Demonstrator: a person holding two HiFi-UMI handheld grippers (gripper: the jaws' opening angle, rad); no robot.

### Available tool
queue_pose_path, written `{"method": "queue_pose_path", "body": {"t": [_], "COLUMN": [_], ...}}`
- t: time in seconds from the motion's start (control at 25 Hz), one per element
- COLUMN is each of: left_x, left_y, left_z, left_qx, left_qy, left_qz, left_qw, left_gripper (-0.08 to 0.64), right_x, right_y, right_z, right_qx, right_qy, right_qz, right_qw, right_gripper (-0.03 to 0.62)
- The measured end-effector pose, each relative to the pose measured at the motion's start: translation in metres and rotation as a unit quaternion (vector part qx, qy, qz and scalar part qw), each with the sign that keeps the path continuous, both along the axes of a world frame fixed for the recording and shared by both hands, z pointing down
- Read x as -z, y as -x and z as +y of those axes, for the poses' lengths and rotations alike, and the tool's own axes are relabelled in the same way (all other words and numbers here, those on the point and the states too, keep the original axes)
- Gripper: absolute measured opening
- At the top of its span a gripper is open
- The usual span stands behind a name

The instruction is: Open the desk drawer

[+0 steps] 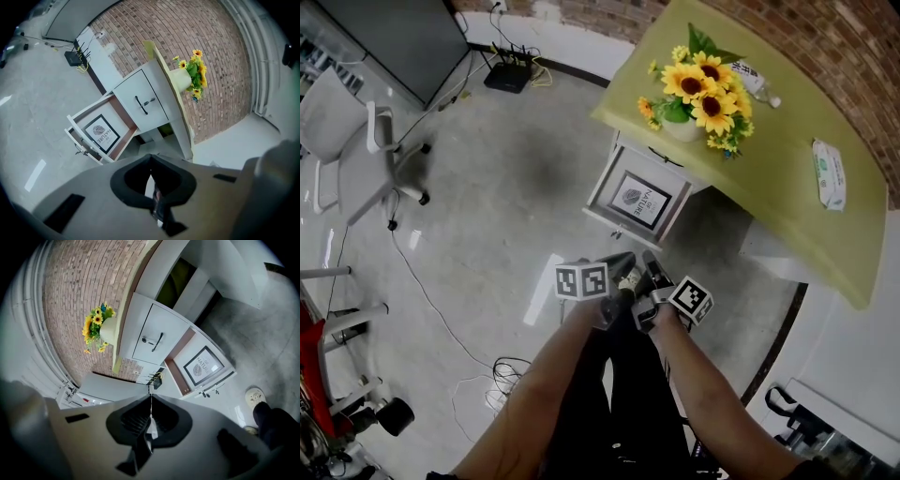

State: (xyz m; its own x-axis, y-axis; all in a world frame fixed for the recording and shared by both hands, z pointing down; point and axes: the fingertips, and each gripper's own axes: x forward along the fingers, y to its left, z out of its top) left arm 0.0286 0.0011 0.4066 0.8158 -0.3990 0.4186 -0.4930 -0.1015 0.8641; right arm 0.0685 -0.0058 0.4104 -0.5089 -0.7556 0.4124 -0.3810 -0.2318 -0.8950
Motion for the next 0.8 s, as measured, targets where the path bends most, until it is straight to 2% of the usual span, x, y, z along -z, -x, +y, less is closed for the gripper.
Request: {"method": "queue_pose_path", "body": {"t": [0.28, 0.44, 0.56, 0.8], "left_x": [-0.005, -0.006, -0.008, -0.025], "left_y": [0.005, 0.011, 0.014, 0.01], "left_z": [-0.001, -0.005, -0.013, -0.03], "left_qx": [-0.002, 0.028, 0.058, 0.071], "left_qy": [0.0, 0.01, 0.017, 0.027], "left_qz": [-0.006, 0.012, 0.031, 0.044], "left_qw": [1.0, 0.9995, 0.9977, 0.9961], "left_gripper": [0.009, 0.01, 0.011, 0.011], "right_x": [-0.004, -0.004, -0.005, -0.021], "right_y": [-0.002, -0.002, -0.003, -0.013], "right_z": [-0.004, -0.007, -0.014, -0.027], "right_qx": [0.003, 0.0, -0.021, -0.057], "right_qy": [0.003, 0.003, -0.002, -0.011], "right_qz": [0.001, -0.004, -0.019, -0.048], "right_qw": [1.0, 1.0, 1.0, 0.997], "right_gripper": [0.014, 0.014, 0.014, 0.014]}}
